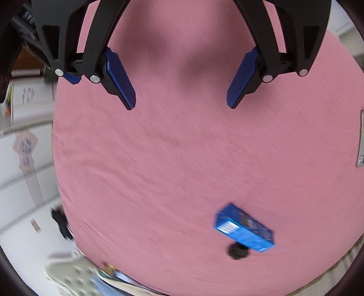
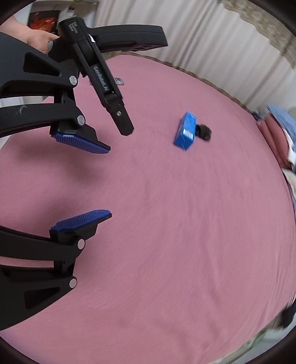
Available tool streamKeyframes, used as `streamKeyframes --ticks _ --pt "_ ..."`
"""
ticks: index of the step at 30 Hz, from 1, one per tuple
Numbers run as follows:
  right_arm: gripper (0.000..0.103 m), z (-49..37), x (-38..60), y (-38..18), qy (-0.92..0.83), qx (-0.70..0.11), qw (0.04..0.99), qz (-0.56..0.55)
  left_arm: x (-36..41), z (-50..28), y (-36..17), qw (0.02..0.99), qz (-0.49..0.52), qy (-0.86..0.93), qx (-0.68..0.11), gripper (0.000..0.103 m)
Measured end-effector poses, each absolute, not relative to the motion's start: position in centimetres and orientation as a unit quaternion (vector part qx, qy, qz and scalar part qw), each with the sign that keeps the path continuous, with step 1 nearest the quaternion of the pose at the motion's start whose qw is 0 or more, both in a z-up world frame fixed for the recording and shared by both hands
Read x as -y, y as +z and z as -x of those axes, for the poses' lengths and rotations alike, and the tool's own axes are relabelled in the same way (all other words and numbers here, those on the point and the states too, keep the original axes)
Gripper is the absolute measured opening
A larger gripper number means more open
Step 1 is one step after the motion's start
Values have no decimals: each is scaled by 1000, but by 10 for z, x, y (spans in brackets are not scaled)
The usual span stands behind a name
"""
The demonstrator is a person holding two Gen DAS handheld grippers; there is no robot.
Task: Collect trash
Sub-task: 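Return both open tools to the bed toward the blue box and grey sock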
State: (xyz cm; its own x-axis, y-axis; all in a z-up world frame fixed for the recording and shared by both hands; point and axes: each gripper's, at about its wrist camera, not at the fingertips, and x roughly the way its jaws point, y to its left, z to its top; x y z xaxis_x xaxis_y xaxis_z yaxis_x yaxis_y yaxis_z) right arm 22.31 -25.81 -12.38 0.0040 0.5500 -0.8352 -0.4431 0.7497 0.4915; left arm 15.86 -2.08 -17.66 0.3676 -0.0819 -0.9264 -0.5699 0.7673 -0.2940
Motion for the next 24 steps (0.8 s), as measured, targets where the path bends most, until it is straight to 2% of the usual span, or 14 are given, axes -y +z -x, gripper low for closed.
streamKeyframes --ticks 10,24 --pt "51 -296 156 -146 407 -606 683 7 -67 -217 -197 750 355 225 -510 83" --pt "51 -377 65 -192 435 -602 669 15 -188 -304 -266 682 414 321 -510 85"
